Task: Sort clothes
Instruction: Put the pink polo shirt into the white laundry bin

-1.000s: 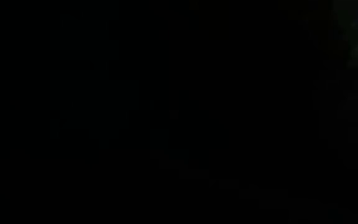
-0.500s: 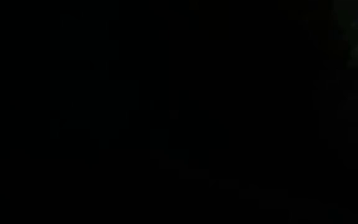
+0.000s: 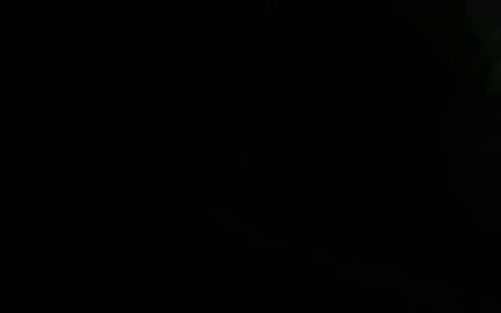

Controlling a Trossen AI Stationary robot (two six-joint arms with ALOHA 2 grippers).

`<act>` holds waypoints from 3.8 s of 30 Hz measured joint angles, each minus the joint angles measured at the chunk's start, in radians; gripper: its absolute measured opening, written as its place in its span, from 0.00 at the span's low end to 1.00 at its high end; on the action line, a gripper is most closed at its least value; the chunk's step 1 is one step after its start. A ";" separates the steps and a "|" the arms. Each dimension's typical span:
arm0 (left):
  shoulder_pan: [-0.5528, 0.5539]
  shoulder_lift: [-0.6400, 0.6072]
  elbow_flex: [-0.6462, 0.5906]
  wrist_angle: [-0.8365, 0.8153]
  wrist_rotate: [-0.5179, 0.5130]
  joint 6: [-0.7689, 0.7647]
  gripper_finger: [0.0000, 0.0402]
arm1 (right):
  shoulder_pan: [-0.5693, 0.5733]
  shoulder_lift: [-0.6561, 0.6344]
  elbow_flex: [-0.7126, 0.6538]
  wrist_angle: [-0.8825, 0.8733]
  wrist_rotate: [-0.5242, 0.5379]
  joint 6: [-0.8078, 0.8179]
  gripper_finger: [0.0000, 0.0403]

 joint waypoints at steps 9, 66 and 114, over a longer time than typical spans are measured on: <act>0.000 0.000 0.000 0.000 0.000 -0.014 0.49 | 0.225 0.052 0.000 0.197 0.000 0.031 0.68; 0.000 0.000 0.000 -0.003 0.000 0.033 0.49 | 0.562 0.713 0.001 0.497 -0.070 0.207 0.54; 0.000 0.000 0.000 -0.056 0.000 -0.197 0.49 | 0.096 0.278 0.764 0.921 0.719 -0.838 0.07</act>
